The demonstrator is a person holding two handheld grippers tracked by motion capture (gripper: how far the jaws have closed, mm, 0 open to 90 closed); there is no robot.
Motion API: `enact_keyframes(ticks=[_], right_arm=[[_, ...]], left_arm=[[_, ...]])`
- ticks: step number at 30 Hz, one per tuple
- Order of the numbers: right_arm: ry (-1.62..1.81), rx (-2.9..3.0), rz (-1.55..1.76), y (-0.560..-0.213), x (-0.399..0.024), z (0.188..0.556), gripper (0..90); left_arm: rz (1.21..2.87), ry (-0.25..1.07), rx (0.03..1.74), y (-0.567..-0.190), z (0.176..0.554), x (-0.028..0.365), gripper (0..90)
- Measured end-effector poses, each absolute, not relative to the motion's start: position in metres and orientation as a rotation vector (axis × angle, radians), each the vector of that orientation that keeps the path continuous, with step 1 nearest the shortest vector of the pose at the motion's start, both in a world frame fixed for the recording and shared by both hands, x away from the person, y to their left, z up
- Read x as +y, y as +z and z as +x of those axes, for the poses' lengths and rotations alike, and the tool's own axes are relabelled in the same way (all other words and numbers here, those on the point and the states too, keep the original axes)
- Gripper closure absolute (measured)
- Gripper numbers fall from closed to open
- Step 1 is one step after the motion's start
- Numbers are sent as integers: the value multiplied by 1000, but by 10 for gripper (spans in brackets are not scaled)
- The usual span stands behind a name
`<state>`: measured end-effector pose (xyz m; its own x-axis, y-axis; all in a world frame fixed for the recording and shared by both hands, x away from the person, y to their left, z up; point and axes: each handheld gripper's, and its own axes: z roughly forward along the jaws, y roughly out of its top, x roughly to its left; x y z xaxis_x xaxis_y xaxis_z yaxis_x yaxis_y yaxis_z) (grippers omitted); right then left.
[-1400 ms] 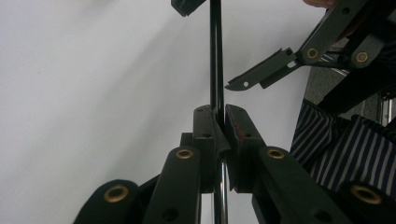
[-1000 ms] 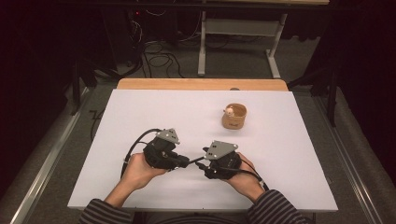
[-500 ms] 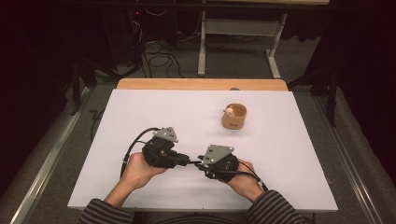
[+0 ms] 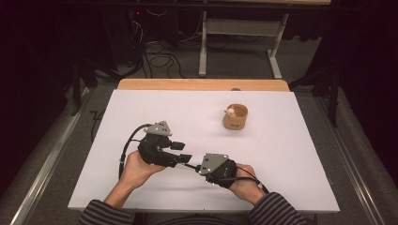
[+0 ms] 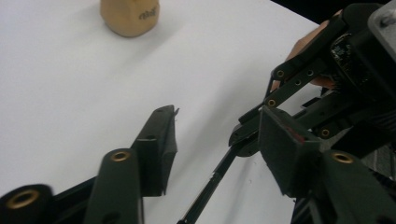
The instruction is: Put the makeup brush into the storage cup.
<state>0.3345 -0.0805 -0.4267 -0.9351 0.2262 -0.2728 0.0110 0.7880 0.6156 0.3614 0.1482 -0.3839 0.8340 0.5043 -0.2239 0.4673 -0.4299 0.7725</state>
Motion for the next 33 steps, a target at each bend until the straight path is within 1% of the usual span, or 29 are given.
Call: enact_keyframes(ticks=[2,6,8,10,15,18,27,33], right_arm=[[912,2645,202,-425,-83,335,864],[927,2646,234,-424,-88,337,863],[934,2649,257,-425,-90,338,863],[943,2645,268,-425,-93,339,863],[970,2629,332,-423,-100,341,863],[987,2611,354,-421,-105,341,863],[1029,2578,429,-419,-119,342,864],[1068,2559,476,-416,-125,344,863]], left_arm=[[2083,61,723,-384,362,149,389],[2061,83,745,-382,361,152,367],[2047,145,756,-381,358,153,323],[2035,171,759,-380,357,154,309],[2016,178,778,-379,357,158,269],[2014,230,785,-379,355,159,261],[2018,207,816,-387,356,159,254],[2041,173,801,-394,355,150,294]])
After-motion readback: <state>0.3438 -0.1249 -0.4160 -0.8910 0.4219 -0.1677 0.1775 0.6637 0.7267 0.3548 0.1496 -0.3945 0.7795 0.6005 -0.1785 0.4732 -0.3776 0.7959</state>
